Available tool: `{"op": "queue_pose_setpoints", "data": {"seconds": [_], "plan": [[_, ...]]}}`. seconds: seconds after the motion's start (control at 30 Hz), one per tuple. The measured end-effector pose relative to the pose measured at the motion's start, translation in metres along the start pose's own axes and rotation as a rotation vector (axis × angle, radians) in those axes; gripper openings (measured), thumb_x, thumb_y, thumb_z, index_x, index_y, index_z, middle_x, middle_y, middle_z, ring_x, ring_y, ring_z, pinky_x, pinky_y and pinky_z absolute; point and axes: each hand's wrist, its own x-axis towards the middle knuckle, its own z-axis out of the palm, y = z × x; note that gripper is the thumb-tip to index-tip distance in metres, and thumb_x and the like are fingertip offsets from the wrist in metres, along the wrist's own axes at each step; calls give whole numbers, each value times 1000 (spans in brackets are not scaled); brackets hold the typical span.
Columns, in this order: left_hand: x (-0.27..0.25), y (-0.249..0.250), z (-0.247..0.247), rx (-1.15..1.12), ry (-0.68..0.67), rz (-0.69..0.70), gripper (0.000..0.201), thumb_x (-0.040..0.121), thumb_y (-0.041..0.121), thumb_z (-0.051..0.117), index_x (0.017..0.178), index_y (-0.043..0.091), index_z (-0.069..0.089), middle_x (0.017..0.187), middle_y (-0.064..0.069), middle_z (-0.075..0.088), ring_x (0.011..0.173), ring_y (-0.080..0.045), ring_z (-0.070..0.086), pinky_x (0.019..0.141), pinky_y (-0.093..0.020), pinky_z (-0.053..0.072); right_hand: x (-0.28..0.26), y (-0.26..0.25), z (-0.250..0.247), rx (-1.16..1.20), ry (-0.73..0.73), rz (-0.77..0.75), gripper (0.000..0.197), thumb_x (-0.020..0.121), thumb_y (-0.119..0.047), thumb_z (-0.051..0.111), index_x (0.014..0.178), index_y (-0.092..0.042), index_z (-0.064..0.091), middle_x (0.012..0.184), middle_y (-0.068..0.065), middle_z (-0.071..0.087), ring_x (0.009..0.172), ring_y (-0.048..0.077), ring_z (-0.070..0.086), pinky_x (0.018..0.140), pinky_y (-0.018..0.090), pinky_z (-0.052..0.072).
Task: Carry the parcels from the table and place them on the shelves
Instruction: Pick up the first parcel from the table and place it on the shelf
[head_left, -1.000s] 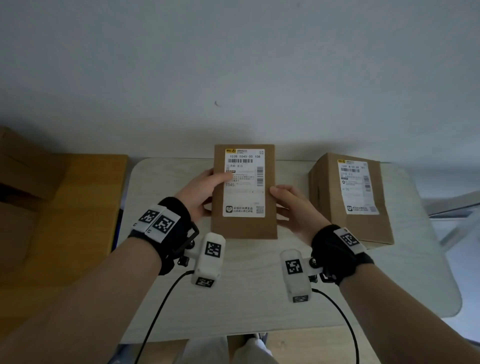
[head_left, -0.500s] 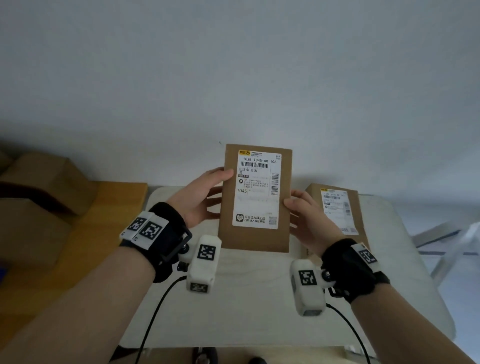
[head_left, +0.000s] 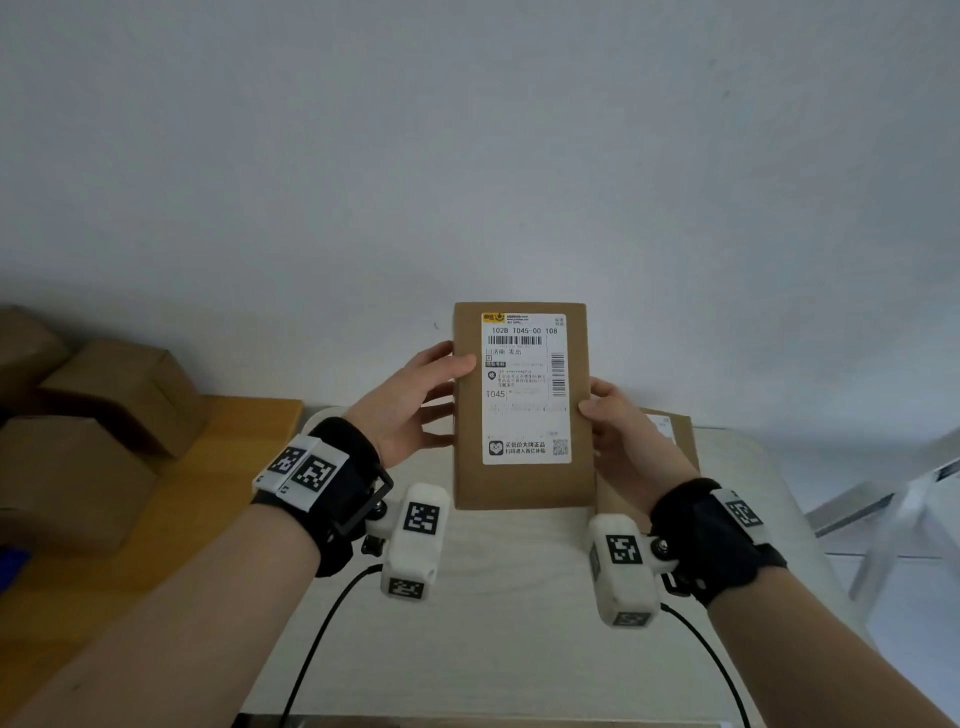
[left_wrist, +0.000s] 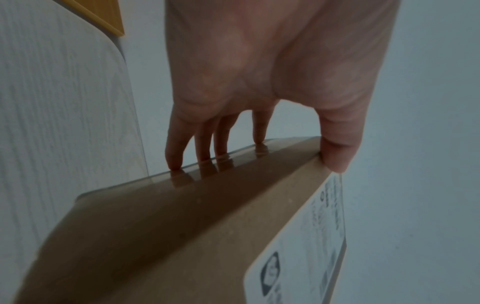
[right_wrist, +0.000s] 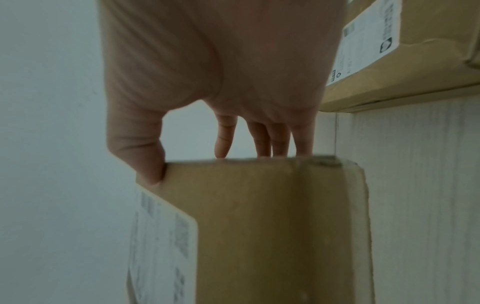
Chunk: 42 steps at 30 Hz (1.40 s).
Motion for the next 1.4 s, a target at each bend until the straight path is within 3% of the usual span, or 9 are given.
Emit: {"op": "queue_pose_setpoints", "data": {"seconds": [0.2, 0.33, 0.5, 0.6, 0.7, 0.8, 1.0, 1.33, 1.4], "plan": [[-8, -1, 11, -8, 14, 27, 50, 90, 28, 60, 138, 34, 49, 104, 0, 65, 100, -19, 60, 86, -41, 51, -15, -9, -3, -5, -62, -10, 64, 65, -17, 65, 126, -22, 50, 95, 2, 65, 55, 3, 63, 47, 16, 47], [-16, -5, 18, 7, 22, 32, 52, 90, 28, 61, 140, 34, 47, 107, 0, 65, 104, -20, 60, 91, -43, 50, -25, -11, -11, -76, -80, -8, 83, 56, -27, 68, 135, -30, 46, 100, 3, 64, 71, 9, 62, 62, 23, 47], [-30, -14, 30, 17, 34, 30, 55, 89, 30, 61, 141, 35, 45, 111, -1, 65, 106, -21, 59, 90, -43, 50, -39, -10, -23, -114, -132, 29, 80, 59, -32, 69, 136, -31, 48, 105, -2, 68, 89, 15, 63, 74, 29, 49], [-40, -19, 36, 45, 56, 16, 58, 88, 35, 62, 143, 33, 43, 116, -2, 64, 107, -21, 58, 91, -44, 50, -49, -11, -29, -155, -174, 78, 71, 63, -35, 70, 132, -26, 55, 102, -2, 69, 87, 15, 63, 66, 26, 53], [-50, -22, 45, 66, 73, 4, 44, 89, 39, 60, 132, 29, 54, 104, 0, 65, 97, -18, 59, 83, -38, 52, -58, -16, -34, -165, -199, 108, 36, 75, -31, 68, 111, -27, 67, 89, -4, 73, 75, 12, 67, 64, 26, 53], [-59, -24, 57, 69, 105, -13, 27, 90, 42, 57, 114, 29, 59, 94, 2, 64, 90, -16, 58, 80, -36, 52, -67, -21, -38, -130, -126, 123, 14, 86, -32, 61, 94, -24, 69, 78, -2, 72, 71, 15, 64, 66, 29, 51], [-82, -35, 81, 99, 72, -34, 32, 86, 48, 60, 112, 27, 60, 96, -1, 65, 89, -17, 60, 74, -36, 52, -116, -20, -48, -167, -36, 129, 19, 85, -38, 62, 97, -23, 66, 91, 3, 69, 81, 21, 65, 70, 33, 54], [-150, -63, 157, 240, -280, 10, 46, 88, 50, 56, 125, 22, 58, 104, 0, 63, 92, -17, 59, 80, -37, 52, -282, -6, -70, -41, 338, -26, 21, 86, -39, 59, 94, -22, 69, 79, 3, 71, 65, 17, 67, 64, 30, 54], [-161, -70, 172, 245, -328, 8, 38, 88, 49, 57, 114, 23, 61, 94, 1, 64, 83, -16, 60, 75, -35, 53, -312, -2, -70, -22, 406, -41, 21, 86, -39, 60, 95, -22, 68, 82, 4, 70, 66, 18, 66, 65, 30, 54]]}}
